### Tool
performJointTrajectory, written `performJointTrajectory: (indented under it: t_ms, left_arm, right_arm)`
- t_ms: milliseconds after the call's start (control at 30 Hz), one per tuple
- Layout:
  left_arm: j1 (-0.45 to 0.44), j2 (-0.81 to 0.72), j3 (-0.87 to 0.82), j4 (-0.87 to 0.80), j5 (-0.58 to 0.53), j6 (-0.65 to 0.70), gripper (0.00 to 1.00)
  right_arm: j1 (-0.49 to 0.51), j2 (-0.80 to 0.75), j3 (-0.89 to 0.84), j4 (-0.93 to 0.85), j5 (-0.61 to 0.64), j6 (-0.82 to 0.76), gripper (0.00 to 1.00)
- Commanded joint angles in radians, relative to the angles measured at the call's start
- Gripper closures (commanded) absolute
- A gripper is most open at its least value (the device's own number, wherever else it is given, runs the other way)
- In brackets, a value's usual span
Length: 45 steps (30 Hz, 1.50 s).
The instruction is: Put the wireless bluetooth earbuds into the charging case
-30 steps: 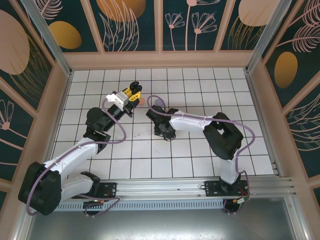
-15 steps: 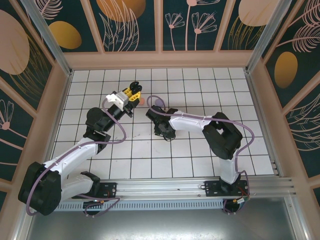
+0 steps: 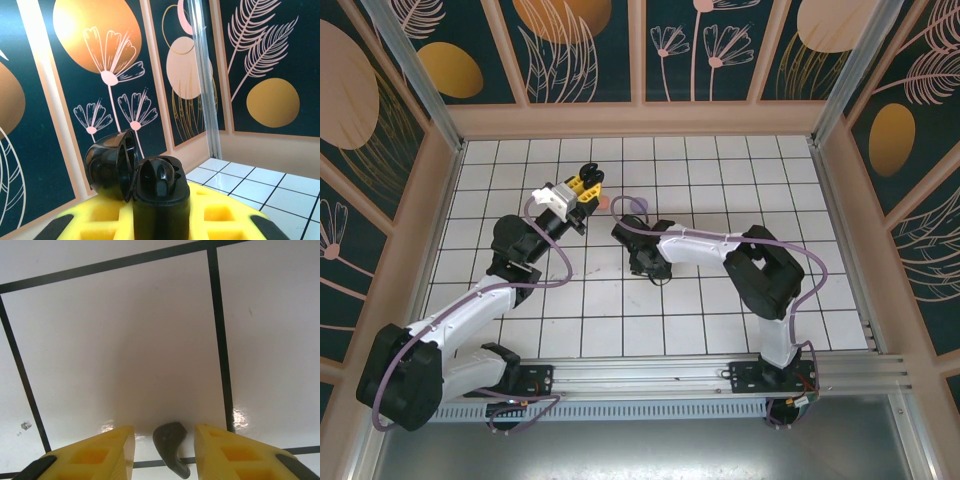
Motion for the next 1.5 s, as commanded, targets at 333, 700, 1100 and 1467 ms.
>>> performJointTrajectory:
  t_ms: [333,700,1100,1467]
  left_arm:
    - [-0.004,-0.001,0.013,0.036,-0.005,-0.005,1.00]
    - [-0.004,0.003,0.023,0.016,-0.005,-0.005,1.00]
    - [-0.004,0.005,0.040,-0.006,0.009,-0.012,1.00]
    - [-0.005,-0.007,0.063,-0.047,0.020,-0.019,1.00]
  right_arm:
    - [0.013,0.078,0.032,-0.077,0.058,-0.126,0.66]
    - [0.010,0.096,0.041,-0.077,0.062,-0.156,0.70]
    - [-0.020,0.039,-0.056,-0.012,0.027,-0.163,0.78]
    - [-0.048,-0.052,-0.077,0.031,0.026,-0.189,0.85]
